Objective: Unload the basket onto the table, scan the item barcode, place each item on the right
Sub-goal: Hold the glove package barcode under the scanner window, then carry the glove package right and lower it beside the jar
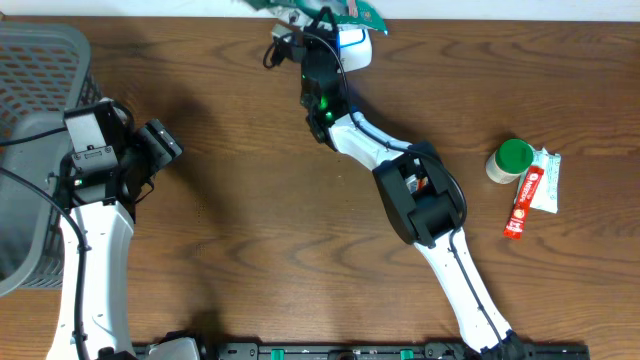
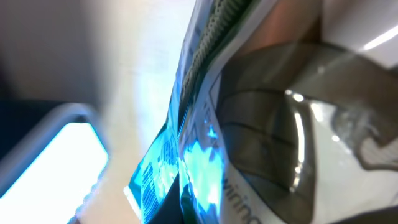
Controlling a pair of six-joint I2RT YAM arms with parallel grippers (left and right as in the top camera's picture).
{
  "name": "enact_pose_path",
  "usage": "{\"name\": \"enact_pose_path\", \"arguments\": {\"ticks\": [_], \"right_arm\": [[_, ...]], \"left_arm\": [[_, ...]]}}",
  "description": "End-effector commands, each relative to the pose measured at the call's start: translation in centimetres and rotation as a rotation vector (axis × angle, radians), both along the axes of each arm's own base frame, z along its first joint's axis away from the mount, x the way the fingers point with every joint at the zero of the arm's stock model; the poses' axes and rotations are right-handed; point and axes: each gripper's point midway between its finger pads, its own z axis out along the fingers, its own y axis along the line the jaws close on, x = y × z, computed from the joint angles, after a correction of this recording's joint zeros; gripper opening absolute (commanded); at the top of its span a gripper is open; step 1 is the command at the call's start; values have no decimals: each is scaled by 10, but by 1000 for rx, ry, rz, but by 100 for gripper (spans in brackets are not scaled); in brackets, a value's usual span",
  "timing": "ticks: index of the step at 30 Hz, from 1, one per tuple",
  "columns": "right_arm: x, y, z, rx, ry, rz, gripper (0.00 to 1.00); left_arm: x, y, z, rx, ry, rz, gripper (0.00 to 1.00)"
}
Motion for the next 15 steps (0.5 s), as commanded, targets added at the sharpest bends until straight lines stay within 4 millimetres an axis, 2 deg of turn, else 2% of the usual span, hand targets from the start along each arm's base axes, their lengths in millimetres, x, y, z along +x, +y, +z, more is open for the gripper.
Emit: {"name": "enact_pose_path", "arguments": {"ticks": [1,2,6,10,15], "right_arm": [[-20,-9,81,135,-110,-77,1],[-26,-11,98,158,-121,-91,1],[-45,-14,136,247,-106,-130,1],[-73,-17,164,287,7,-144,1],[-125,-25,192,388,229,-39,1]], "left_arm": [[-1,2,-4,5,14,4,85],[-1,2,-4,5,14,4,85],[-1,2,-4,5,14,4,85],[-1,2,-4,5,14,3,85],[-1,2,-4,5,14,3,85]]}}
